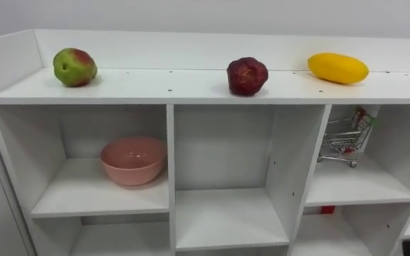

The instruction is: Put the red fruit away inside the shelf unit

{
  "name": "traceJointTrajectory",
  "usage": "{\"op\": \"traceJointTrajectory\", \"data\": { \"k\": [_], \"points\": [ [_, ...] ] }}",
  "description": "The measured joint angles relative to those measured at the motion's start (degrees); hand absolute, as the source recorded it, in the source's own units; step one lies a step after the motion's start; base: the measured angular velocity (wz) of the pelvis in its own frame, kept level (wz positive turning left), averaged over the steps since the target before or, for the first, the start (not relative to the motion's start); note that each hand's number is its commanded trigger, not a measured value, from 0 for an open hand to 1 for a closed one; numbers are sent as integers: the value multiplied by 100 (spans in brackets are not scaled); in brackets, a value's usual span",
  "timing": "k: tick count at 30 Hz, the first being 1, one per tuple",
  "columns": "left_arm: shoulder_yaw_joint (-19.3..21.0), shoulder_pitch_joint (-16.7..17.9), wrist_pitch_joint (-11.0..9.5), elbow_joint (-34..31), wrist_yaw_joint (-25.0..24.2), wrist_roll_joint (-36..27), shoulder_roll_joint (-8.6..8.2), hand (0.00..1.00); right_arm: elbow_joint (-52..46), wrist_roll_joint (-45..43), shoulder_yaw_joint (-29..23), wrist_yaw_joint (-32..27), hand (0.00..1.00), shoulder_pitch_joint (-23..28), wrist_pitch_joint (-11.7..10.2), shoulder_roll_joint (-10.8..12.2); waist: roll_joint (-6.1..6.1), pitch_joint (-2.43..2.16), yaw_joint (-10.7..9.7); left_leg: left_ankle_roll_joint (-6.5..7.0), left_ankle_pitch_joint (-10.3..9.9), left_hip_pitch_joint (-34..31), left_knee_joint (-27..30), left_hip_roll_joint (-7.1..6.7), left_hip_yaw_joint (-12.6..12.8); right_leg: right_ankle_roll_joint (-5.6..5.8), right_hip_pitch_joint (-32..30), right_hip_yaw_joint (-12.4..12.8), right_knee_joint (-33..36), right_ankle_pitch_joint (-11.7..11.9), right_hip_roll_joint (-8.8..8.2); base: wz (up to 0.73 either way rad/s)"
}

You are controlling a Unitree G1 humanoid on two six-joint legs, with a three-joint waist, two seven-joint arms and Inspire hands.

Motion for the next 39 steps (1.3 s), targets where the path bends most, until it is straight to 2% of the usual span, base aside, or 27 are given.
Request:
{"op": "traceJointTrajectory", "data": {
  "k": [7,11,14,17,24,27,30,33,39],
  "points": [
    [-22,-6,-24,82,-82,5,-2,0,-978,-421,104,29,0,-662,-122,-145,-49,10,46,2,29,0,13,1,-42,-3,27,-67,-8,36,-3,2],
    [-20,-21,-25,162,-162,7,-2,0,-1353,-451,221,113,0,-918,-248,-417,-62,28,66,-1,38,13,15,1,-77,-3,61,-150,-12,40,-6,3],
    [-66,-43,-19,171,-222,7,-8,0,-1372,-468,256,212,0,-1130,-247,-483,-125,21,93,-1,49,-25,35,2,-86,-10,24,-157,4,45,-7,0],
    [-135,-89,-16,165,-317,13,22,0,-1373,-451,336,370,0,-1329,-247,-548,-133,44,110,-1,49,-73,65,9,-97,-10,11,-182,38,45,-8,4],
    [-332,-205,-16,124,-524,196,161,0,-1375,-33,644,939,0,-1601,-242,-732,-173,27,221,-9,75,-114,1,13,-184,-10,16,-327,68,45,-13,5],
    [-333,-216,-17,100,-569,278,172,0,-1366,173,648,1083,0,-1866,-242,-759,-202,34,224,-9,97,-110,21,8,-201,-10,15,-356,61,45,-19,4],
    [-342,-221,-17,104,-571,277,202,0,-1207,306,654,1247,0,-2250,-243,-822,-241,61,241,-9,102,-96,17,4,-233,-10,23,-465,57,45,-27,2],
    [-342,-218,-13,152,-583,277,212,0,-905,510,654,1469,0,-2618,-239,-899,-265,54,222,-9,102,-95,27,-1,-301,-10,16,-503,48,45,-30,7],
    [-343,-224,-10,151,-690,277,203,0,-575,1034,656,1883,0,-2983,-237,-953,-241,62,252,-13,104,-190,92,-1,-375,-14,20,-638,49,48,-37,6]
  ]
}}
